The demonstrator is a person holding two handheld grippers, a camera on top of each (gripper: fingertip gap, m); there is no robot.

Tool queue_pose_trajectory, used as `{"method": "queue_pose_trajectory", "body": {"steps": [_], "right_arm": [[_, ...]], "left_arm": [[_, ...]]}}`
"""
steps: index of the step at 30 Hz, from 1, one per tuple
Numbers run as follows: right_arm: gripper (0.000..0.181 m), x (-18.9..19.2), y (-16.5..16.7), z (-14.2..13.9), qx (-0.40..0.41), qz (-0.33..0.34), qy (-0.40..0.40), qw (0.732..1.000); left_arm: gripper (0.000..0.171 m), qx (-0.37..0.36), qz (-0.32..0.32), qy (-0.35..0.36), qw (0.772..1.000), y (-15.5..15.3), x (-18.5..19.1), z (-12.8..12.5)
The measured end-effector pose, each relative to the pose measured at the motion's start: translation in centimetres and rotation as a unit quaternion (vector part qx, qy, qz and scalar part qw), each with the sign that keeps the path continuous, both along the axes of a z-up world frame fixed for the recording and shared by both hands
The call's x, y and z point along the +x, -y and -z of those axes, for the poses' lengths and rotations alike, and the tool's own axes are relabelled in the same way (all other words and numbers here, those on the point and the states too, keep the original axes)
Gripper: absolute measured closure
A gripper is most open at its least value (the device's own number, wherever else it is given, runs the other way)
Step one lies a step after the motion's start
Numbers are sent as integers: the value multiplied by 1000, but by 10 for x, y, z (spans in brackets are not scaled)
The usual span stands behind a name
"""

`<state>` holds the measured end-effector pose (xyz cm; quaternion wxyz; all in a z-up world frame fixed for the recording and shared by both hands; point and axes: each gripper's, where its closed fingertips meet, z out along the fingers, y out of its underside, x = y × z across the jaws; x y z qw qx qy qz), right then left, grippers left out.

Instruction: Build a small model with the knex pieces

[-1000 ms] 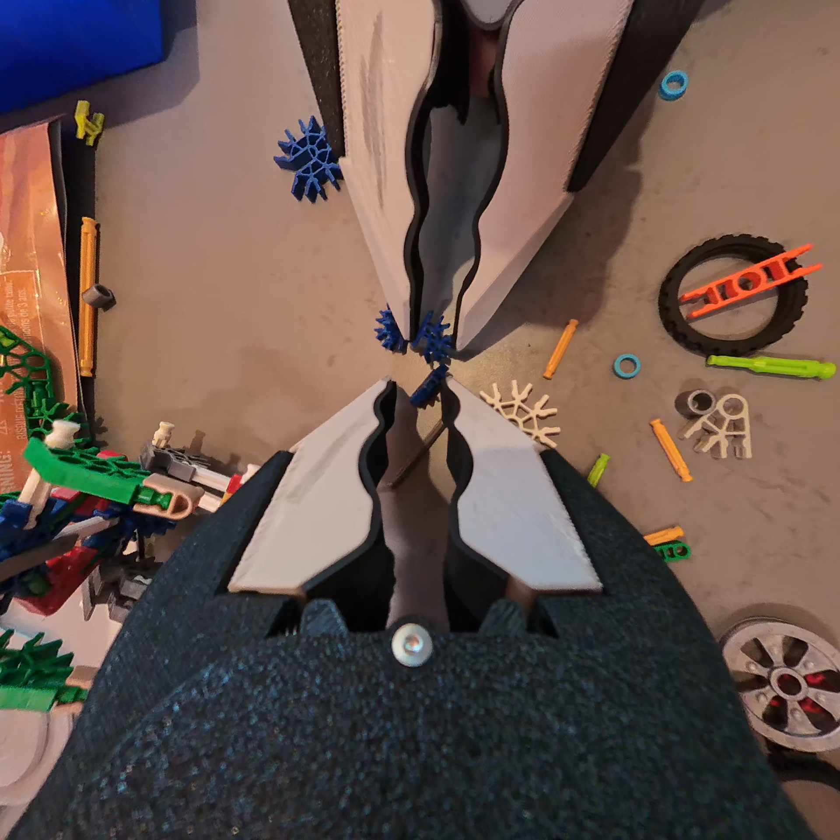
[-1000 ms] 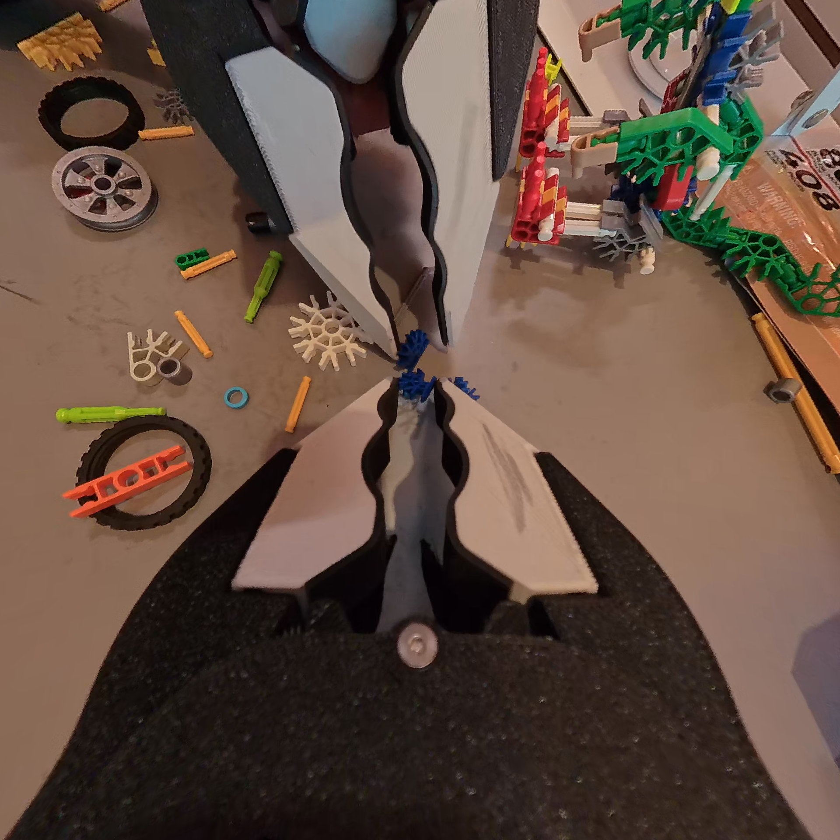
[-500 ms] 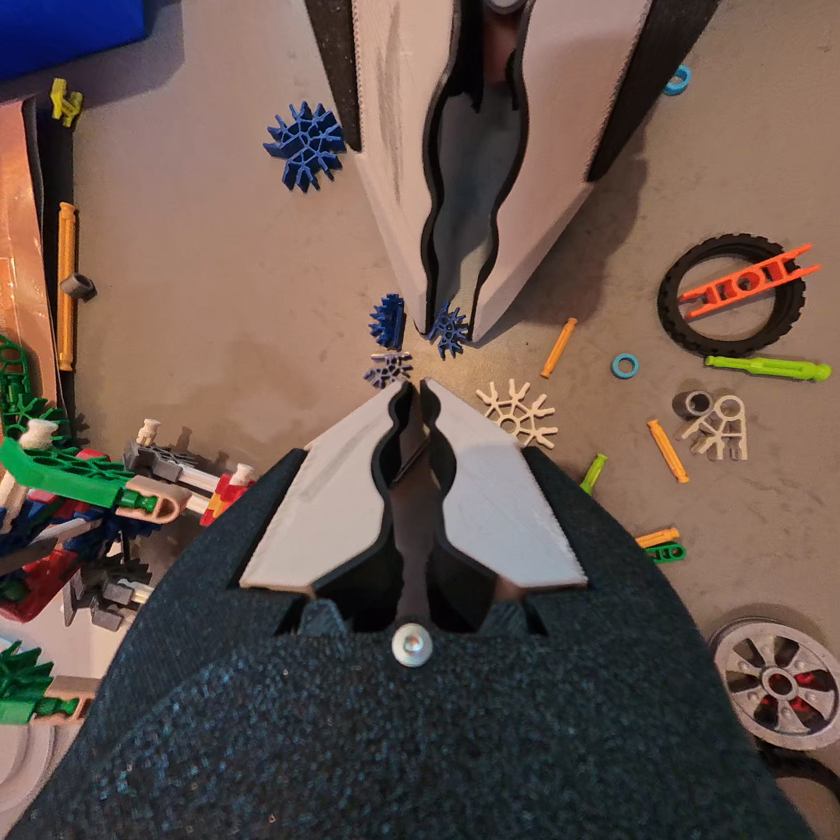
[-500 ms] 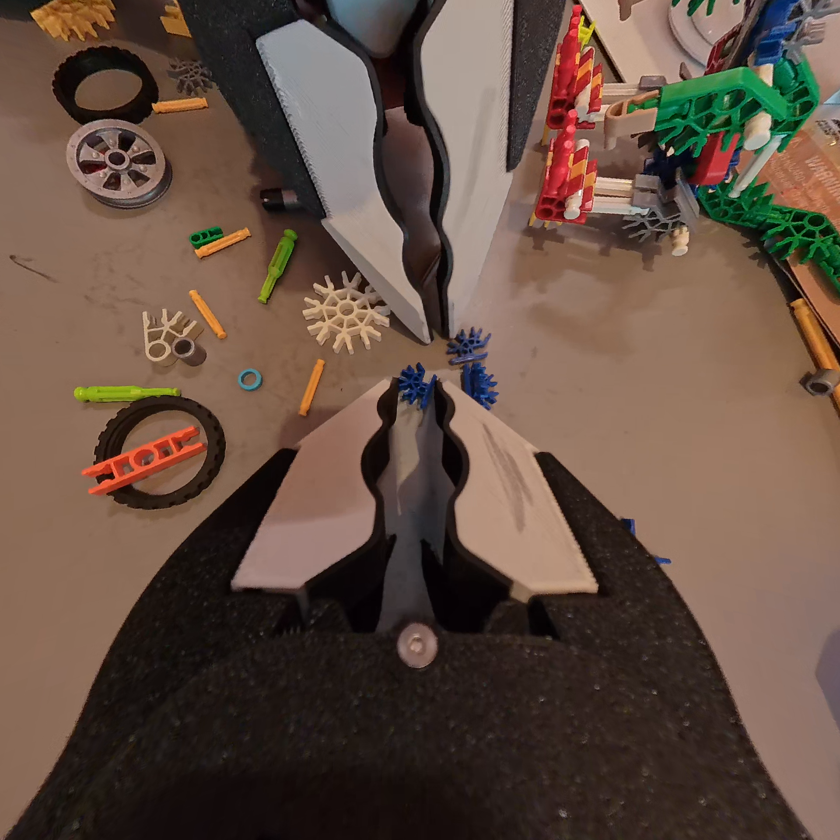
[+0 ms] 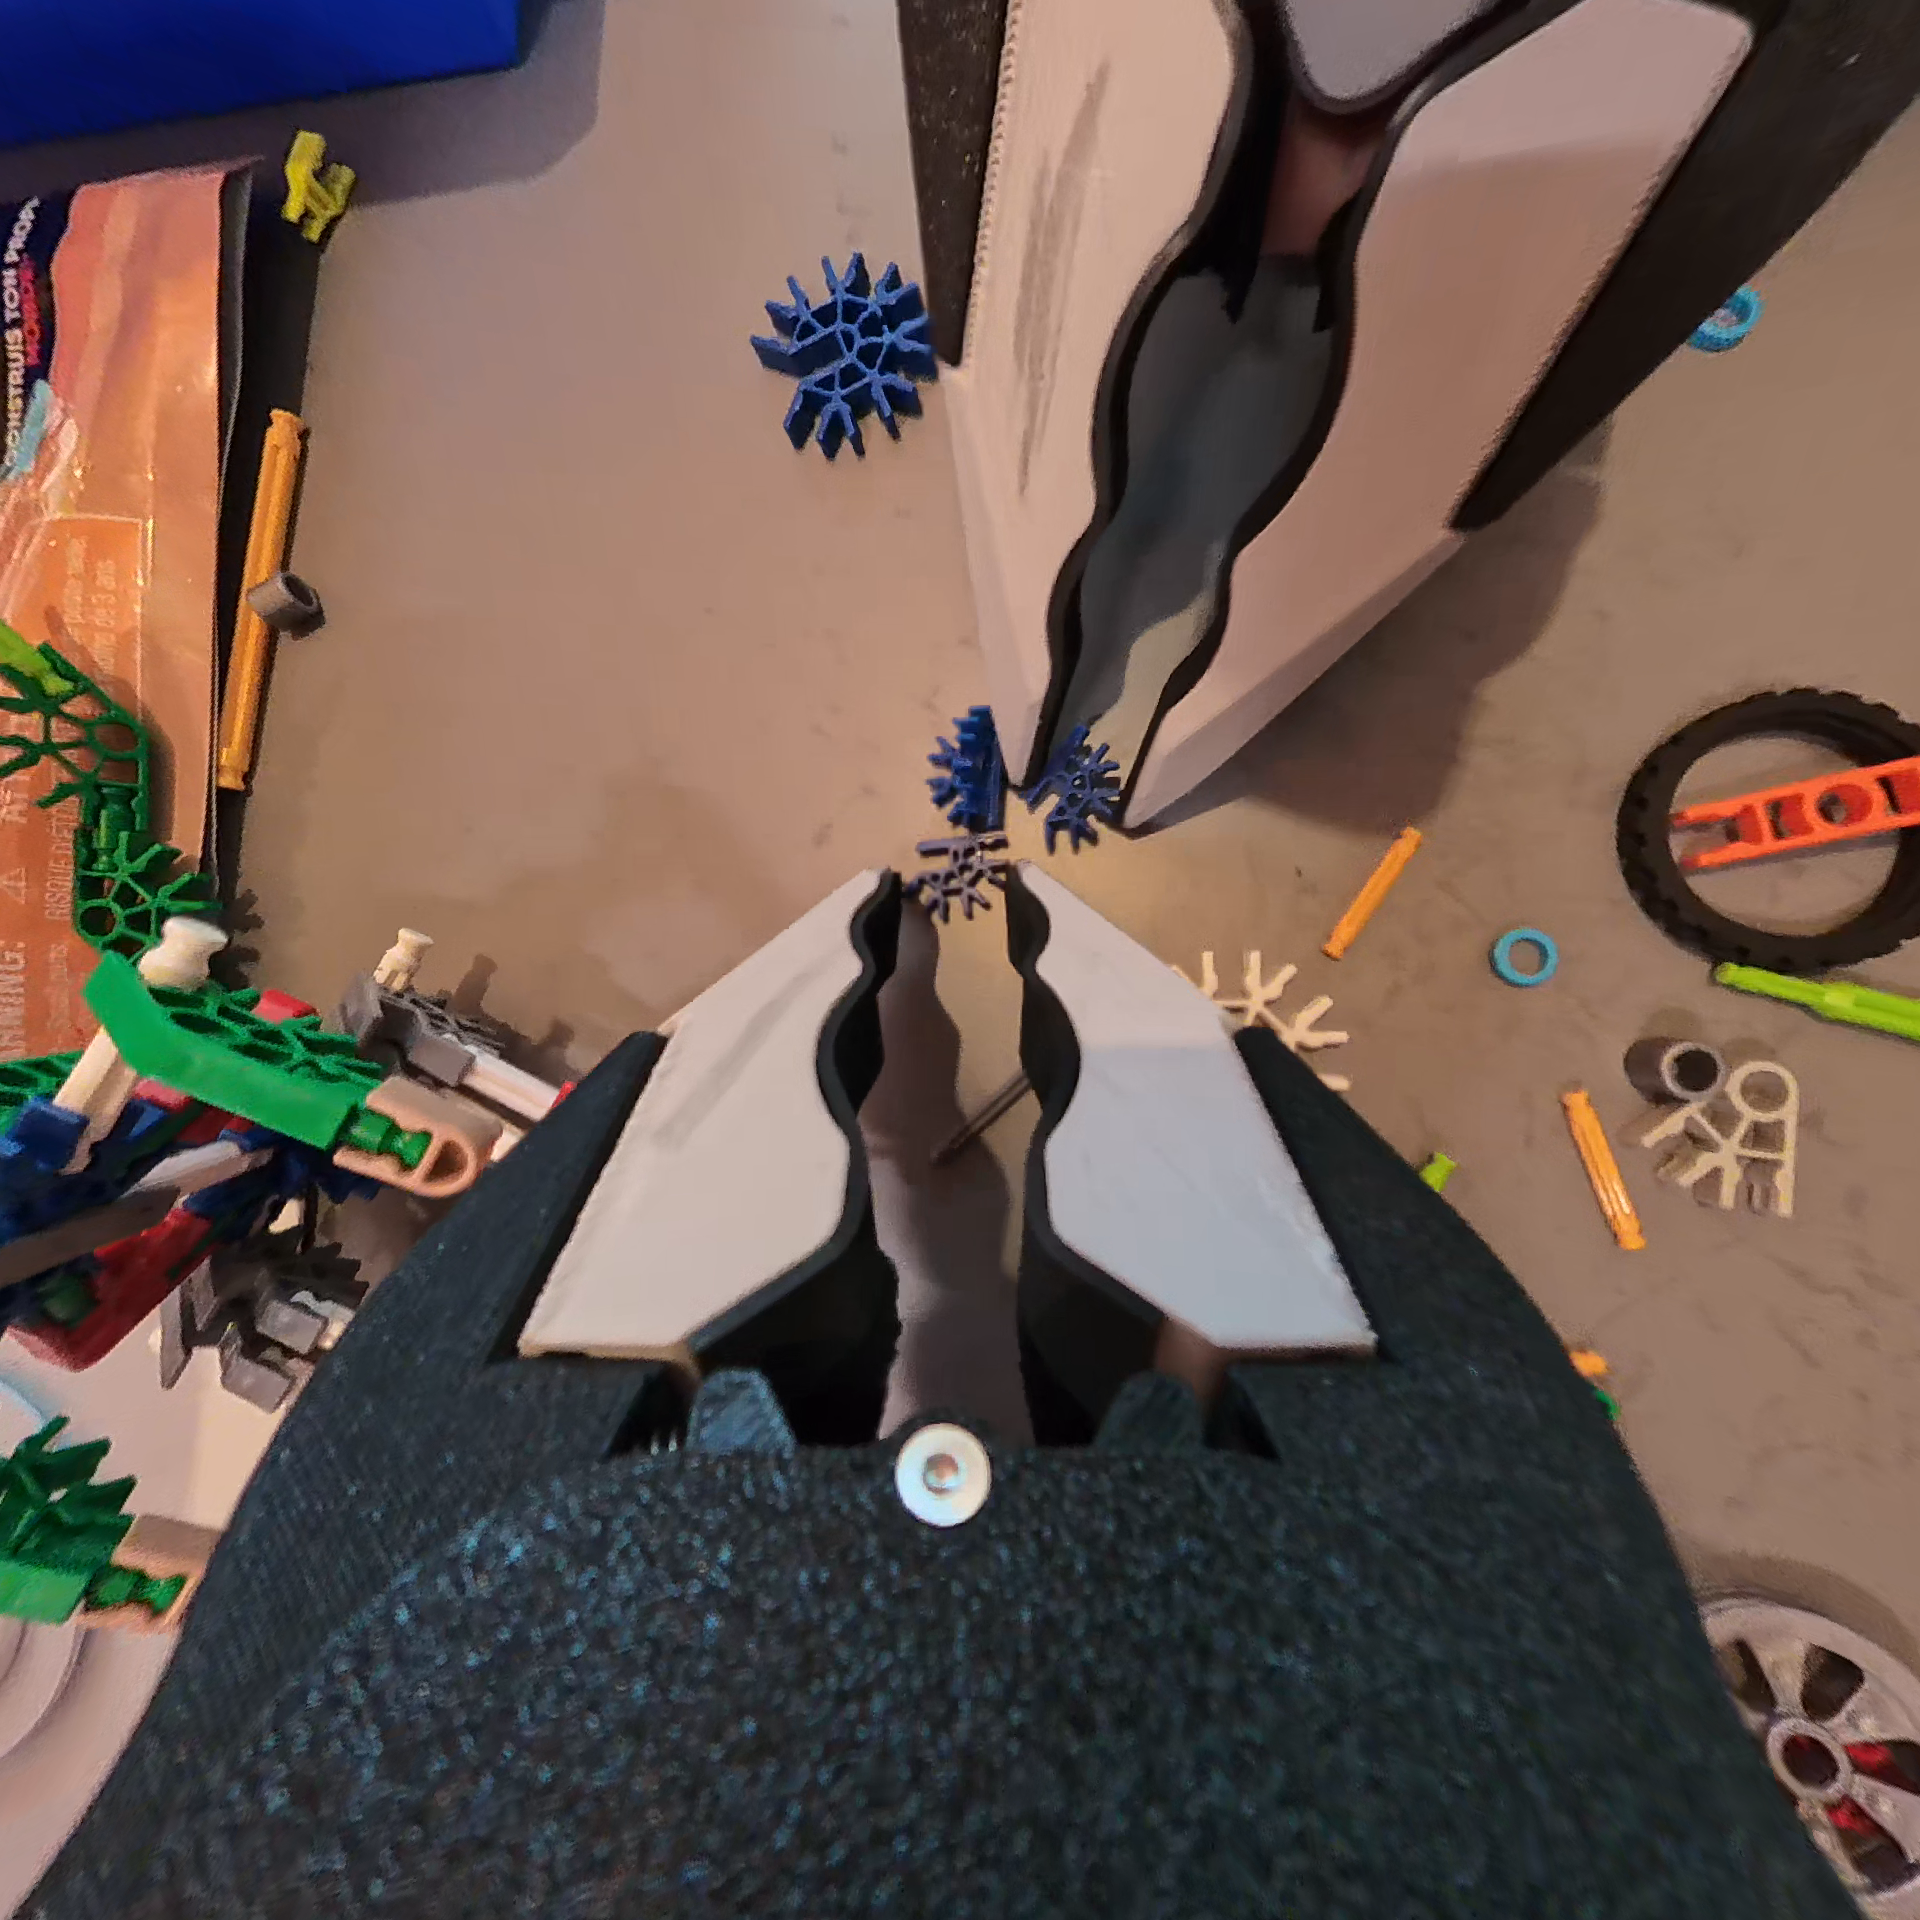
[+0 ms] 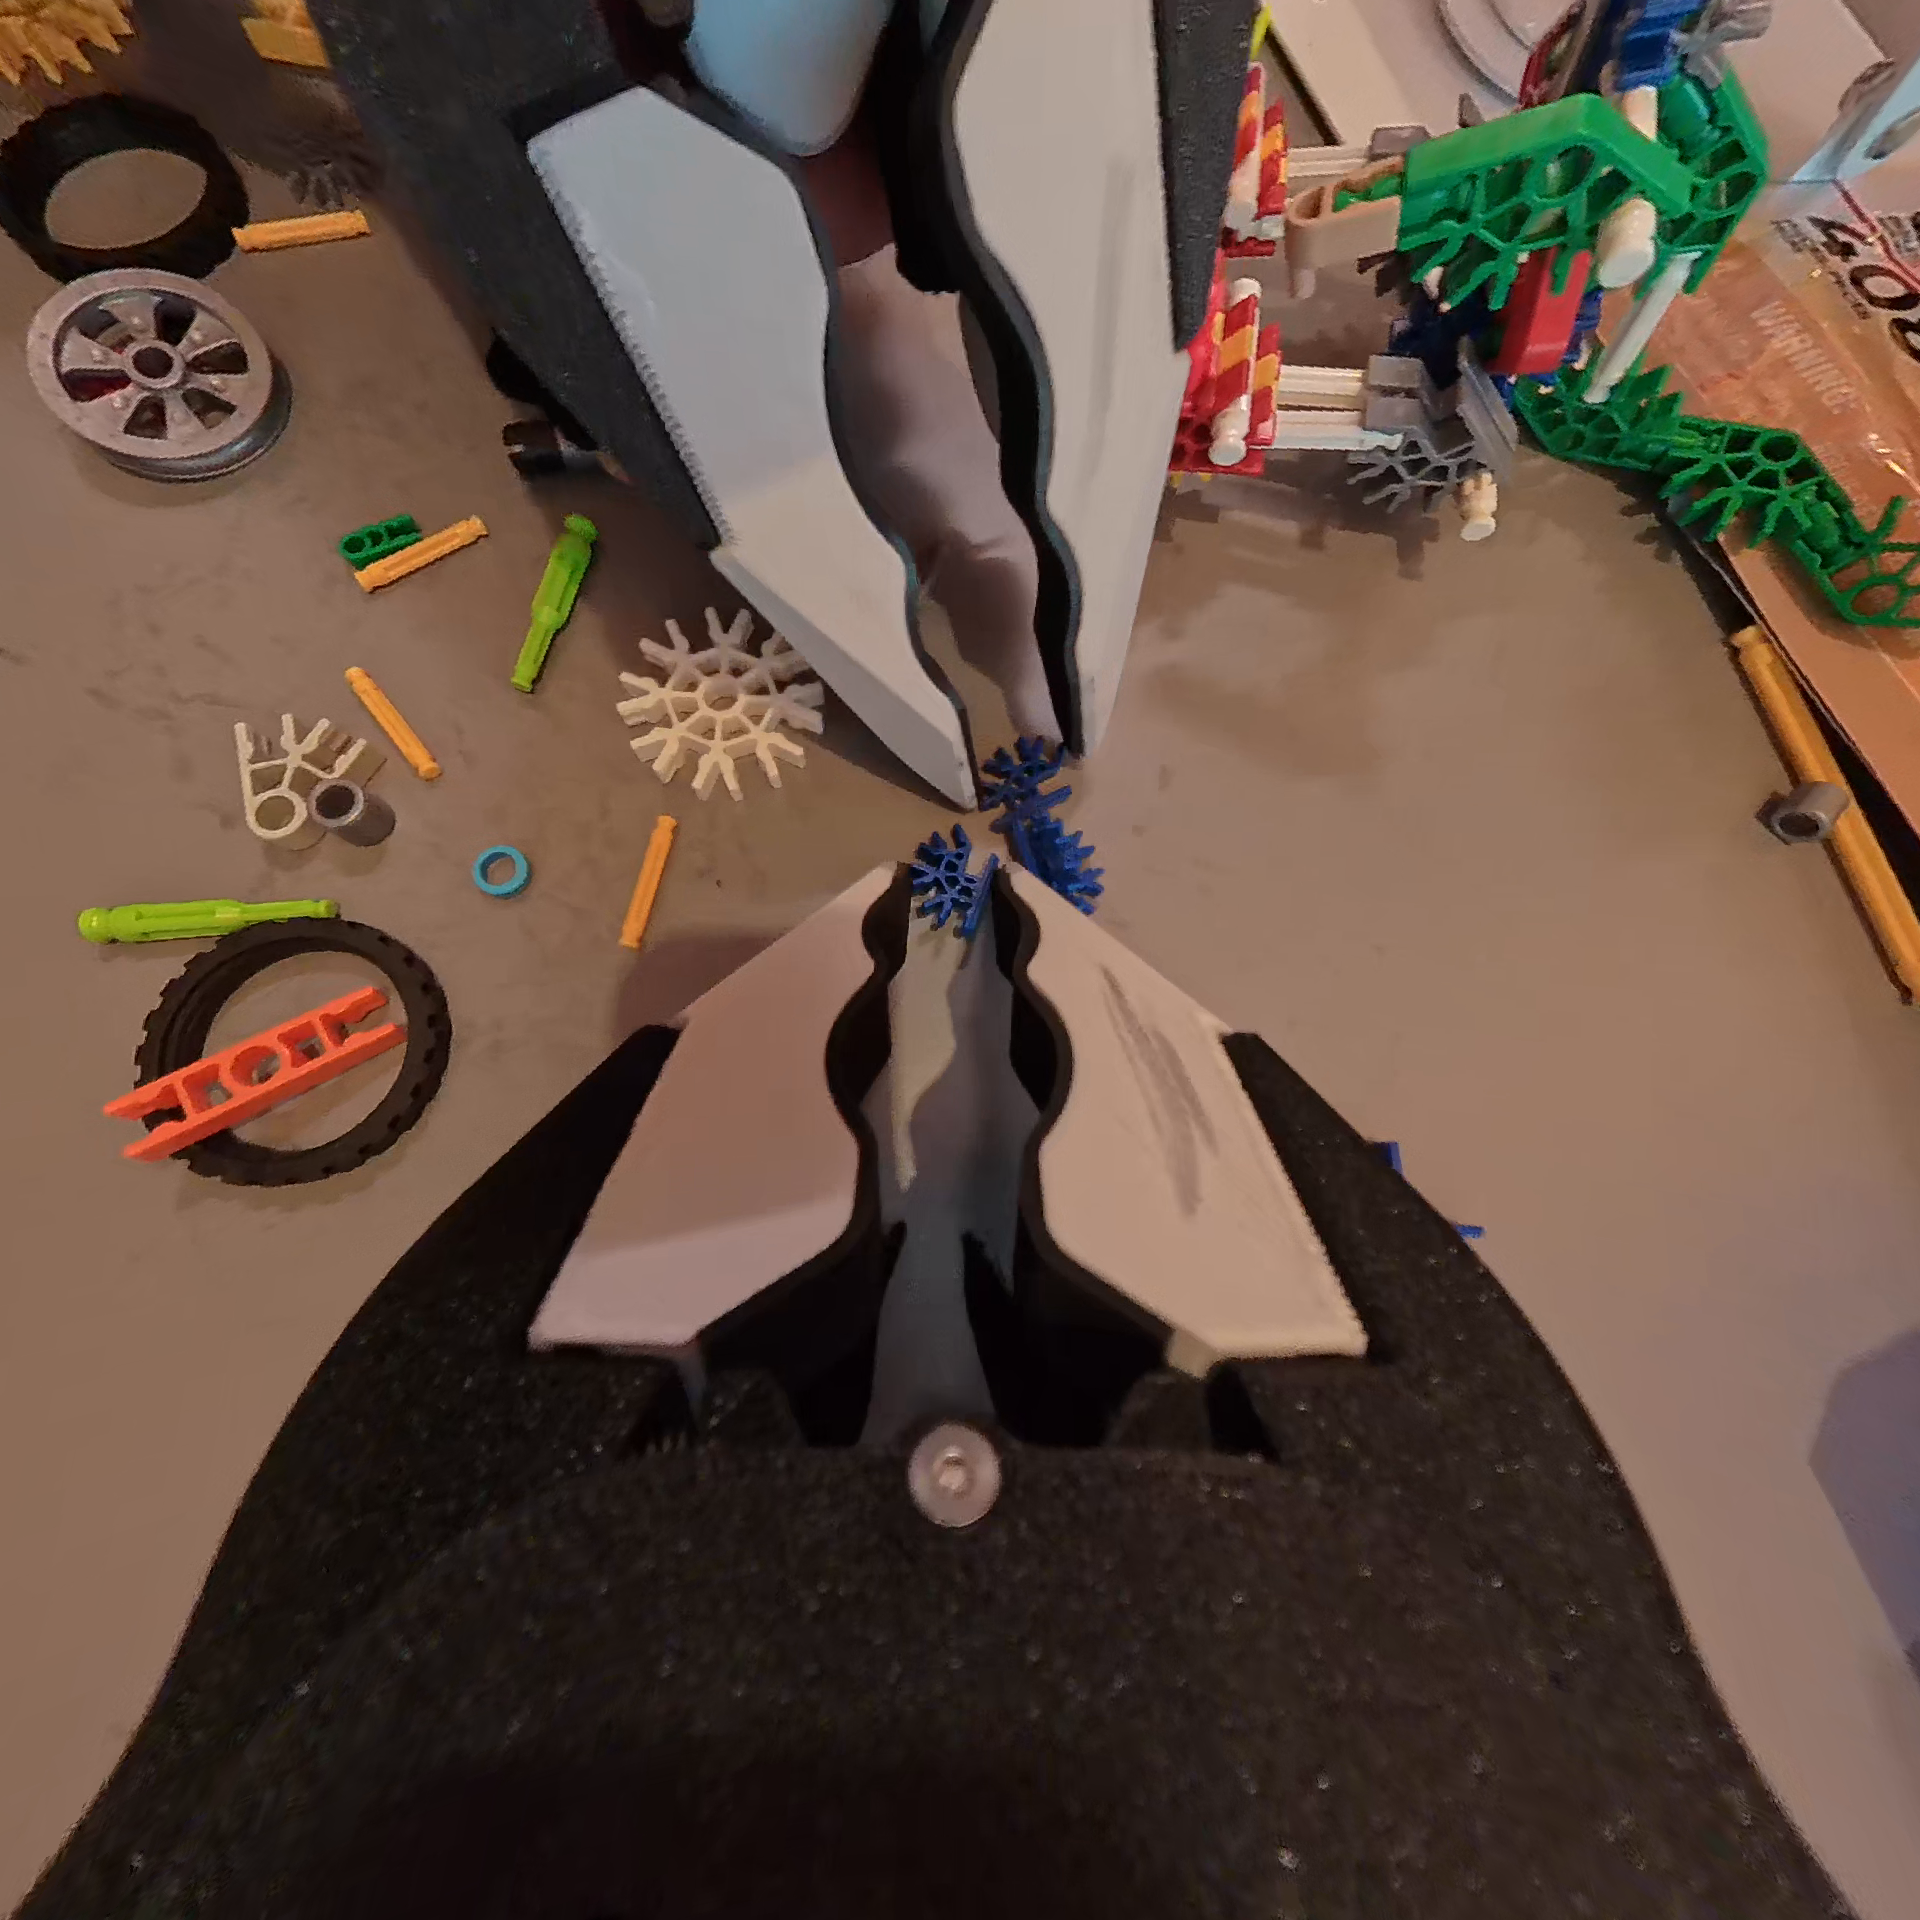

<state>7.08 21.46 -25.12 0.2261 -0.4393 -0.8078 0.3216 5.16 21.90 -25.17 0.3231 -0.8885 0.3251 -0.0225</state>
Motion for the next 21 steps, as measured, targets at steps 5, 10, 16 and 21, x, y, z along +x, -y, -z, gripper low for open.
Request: {"method": "queue_pose_trajectory", "body": {"steps": [5,10,16,21], "right_arm": [[166,-2,-6,0,2,16,0,1000],[166,0,-6,0,3,12,0,1000],[166,8,2,0,-12,-12,10,1000],[166,10,6,-2,-11,-26,6,1000]], "left_arm": [[155,4,4,-3,1000,-1,1,0],[161,16,34,-34,999,1,3,0],[164,15,96,-47,994,14,16,0],[167,27,132,-40,990,22,22,-7]]}}
